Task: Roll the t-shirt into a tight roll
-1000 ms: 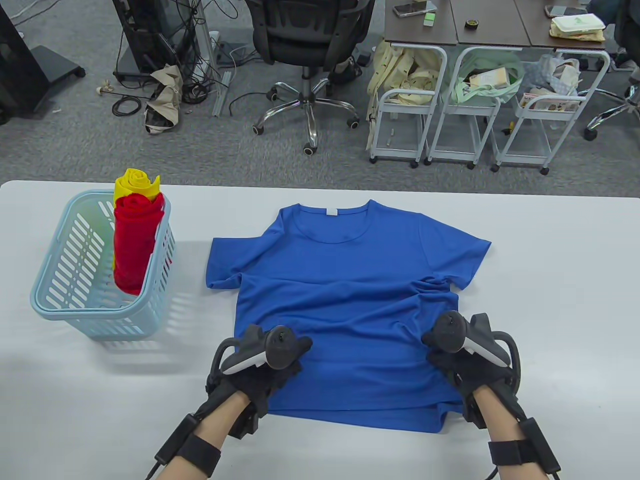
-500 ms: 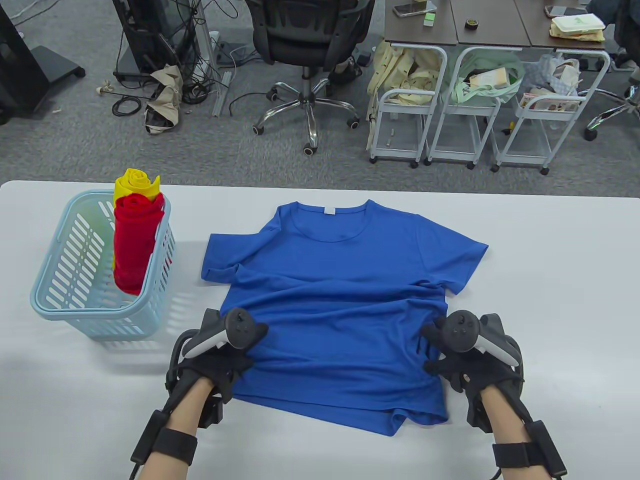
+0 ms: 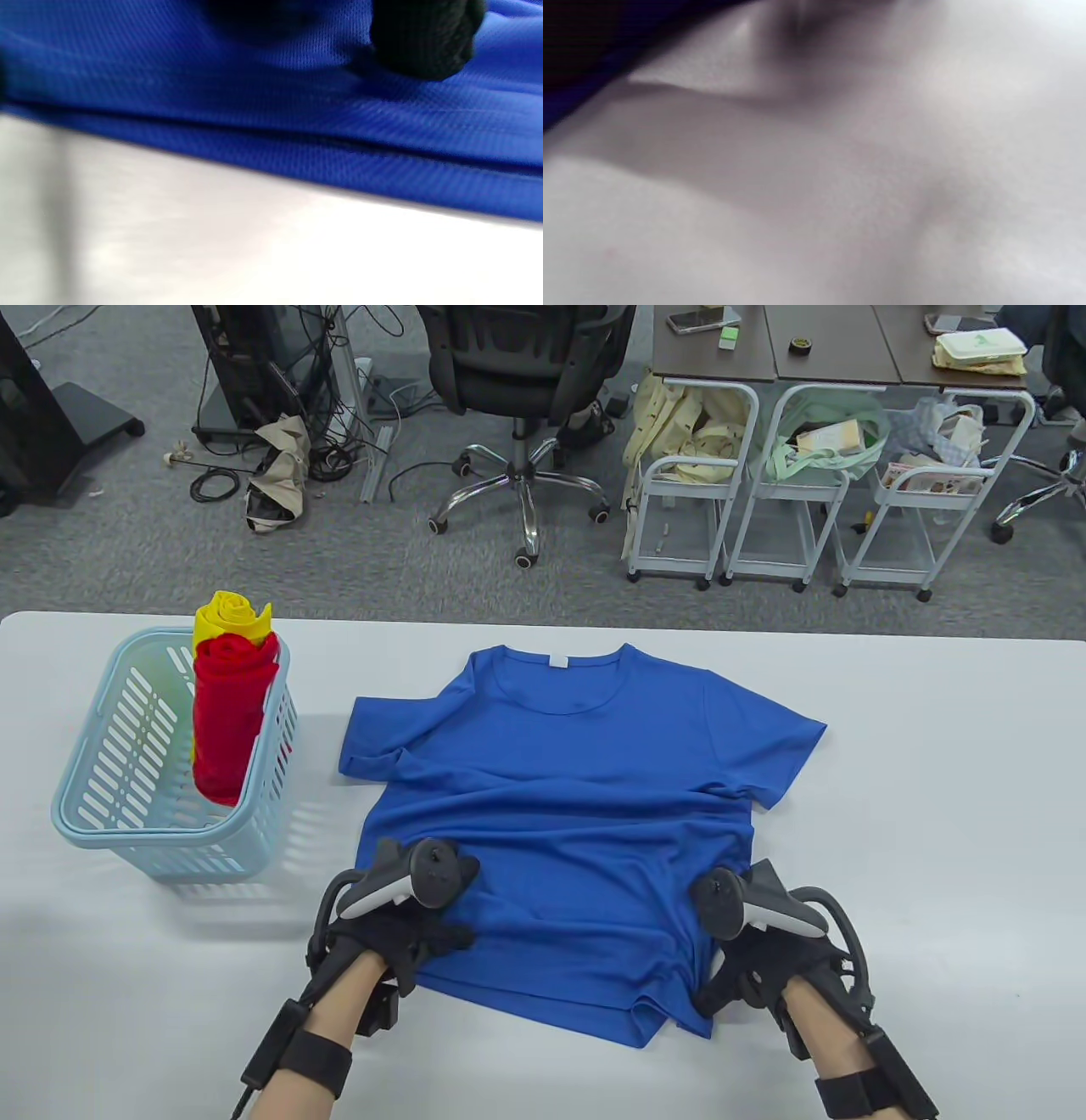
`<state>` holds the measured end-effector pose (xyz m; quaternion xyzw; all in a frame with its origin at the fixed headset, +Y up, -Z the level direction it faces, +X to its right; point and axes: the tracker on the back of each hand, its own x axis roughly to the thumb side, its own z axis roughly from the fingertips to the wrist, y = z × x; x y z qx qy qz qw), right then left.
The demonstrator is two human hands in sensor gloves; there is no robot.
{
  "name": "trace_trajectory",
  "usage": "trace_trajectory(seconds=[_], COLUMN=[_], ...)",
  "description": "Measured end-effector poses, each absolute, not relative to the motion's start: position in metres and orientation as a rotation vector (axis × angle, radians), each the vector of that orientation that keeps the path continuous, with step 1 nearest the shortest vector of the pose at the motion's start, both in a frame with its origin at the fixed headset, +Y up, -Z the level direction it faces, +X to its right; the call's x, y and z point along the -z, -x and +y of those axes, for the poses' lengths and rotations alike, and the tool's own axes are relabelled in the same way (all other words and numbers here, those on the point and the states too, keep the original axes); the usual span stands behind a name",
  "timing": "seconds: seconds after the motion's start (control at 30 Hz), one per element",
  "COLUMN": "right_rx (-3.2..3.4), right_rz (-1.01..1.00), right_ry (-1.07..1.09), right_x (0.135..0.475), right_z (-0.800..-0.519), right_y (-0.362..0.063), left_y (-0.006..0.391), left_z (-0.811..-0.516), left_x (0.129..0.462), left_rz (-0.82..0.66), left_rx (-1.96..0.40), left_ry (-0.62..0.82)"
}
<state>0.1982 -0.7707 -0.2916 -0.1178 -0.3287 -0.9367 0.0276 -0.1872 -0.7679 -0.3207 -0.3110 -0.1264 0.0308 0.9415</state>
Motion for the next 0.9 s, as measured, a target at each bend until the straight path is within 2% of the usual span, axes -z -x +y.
trace_trajectory(seconds=[0.13,0.27,0.33,0.37,0.43,0.6,0.73,0.9], right_rx=[2.969,2.968,3.061,3.152,3.238,2.934,2.852,2.75], right_rz=[-1.061,-1.001,-0.904,-0.821,-0.726,-0.88,-1.022,-0.932], right_ry=[0.337,0.255,0.208,0.146,0.152,0.435,0.426,0.34], right_x=[0.295,0.298,0.299,0.299,0.296,0.283,0.281,0.274], right_z=[-0.77,-0.765,-0.757,-0.75,-0.744,-0.759,-0.773,-0.766], right_y=[-0.209,-0.219,-0.224,-0.225,-0.22,-0.181,-0.181,-0.19], left_y=[0.207,0.209,0.203,0.2,0.195,0.191,0.204,0.215], left_z=[-0.762,-0.759,-0.756,-0.753,-0.748,-0.751,-0.767,-0.766], left_x=[0.322,0.322,0.32,0.318,0.317,0.317,0.324,0.33], left_rz=[-0.216,-0.212,-0.228,-0.24,-0.247,-0.237,-0.156,-0.038], left_rx=[-0.056,-0.054,-0.016,-0.004,-0.057,-0.122,-0.056,0.008], left_ry=[0.666,0.707,0.712,0.681,0.605,0.594,0.624,0.587])
